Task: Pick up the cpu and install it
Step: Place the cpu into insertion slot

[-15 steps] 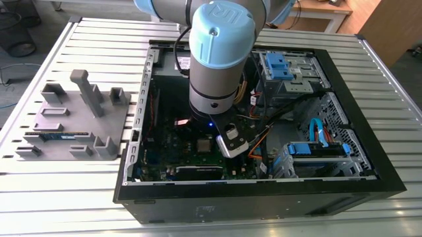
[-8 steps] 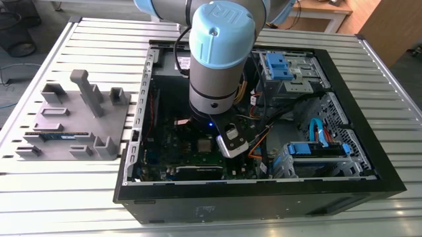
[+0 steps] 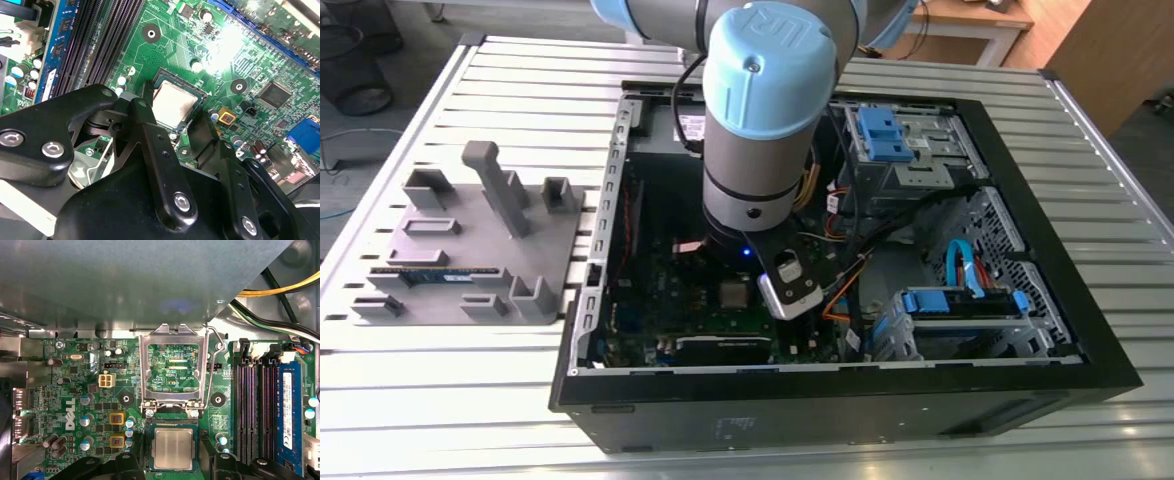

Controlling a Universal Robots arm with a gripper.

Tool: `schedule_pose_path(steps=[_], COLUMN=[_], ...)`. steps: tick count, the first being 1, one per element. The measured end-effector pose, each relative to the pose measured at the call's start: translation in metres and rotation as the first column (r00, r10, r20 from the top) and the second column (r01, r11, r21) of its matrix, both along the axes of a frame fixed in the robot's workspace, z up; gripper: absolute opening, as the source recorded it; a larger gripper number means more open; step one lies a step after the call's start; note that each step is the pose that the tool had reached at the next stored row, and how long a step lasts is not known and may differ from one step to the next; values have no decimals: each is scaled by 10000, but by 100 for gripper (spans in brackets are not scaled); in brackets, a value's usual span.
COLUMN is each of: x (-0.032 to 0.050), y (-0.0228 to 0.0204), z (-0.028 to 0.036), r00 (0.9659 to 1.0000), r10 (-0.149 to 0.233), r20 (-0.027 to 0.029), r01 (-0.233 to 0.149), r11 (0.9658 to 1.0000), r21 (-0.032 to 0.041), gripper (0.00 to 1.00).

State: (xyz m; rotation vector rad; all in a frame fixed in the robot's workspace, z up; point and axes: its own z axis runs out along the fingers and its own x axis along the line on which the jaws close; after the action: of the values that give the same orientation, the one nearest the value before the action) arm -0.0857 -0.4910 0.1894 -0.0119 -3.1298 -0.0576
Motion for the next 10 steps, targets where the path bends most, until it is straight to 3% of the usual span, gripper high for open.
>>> schedule_pose_path(steps=[10], x=[0], y=[0], z=[11], r00=[10000], r10=[1], r20=[0], r01=[-1], r11=[10000], r21=[-1], gripper=[53])
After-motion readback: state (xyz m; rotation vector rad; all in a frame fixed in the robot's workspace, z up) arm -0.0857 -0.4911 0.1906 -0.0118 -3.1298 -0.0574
